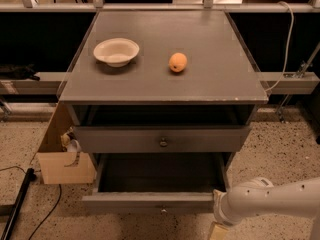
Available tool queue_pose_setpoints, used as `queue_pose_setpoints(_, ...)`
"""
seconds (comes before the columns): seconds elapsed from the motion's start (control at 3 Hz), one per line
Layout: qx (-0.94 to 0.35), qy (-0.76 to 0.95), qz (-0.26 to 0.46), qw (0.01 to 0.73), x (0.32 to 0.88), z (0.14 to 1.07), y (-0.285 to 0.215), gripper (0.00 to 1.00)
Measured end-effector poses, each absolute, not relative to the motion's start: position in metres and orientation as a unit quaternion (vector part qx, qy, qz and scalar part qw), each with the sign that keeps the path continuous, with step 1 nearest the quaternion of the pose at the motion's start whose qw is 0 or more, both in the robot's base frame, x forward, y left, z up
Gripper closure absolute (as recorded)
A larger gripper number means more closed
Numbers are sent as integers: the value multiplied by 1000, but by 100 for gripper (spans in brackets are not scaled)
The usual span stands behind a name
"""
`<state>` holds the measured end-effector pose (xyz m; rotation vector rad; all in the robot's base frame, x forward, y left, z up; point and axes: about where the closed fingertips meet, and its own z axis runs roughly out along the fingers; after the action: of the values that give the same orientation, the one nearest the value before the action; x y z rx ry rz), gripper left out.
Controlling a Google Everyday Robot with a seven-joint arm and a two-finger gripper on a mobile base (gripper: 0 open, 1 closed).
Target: Open middle drawer
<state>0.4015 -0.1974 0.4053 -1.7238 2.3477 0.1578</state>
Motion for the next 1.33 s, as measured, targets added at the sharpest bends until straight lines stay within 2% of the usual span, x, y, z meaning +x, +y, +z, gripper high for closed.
queue_pose_setpoints(0.67, -588, 802, 42, 94, 411, 394, -207, 0)
queue_pose_setpoints(1.0, -588, 802, 42, 94, 411, 394, -207, 16)
queue_pose_setpoints(1.33, -587, 803, 39, 90, 408, 393, -211, 39)
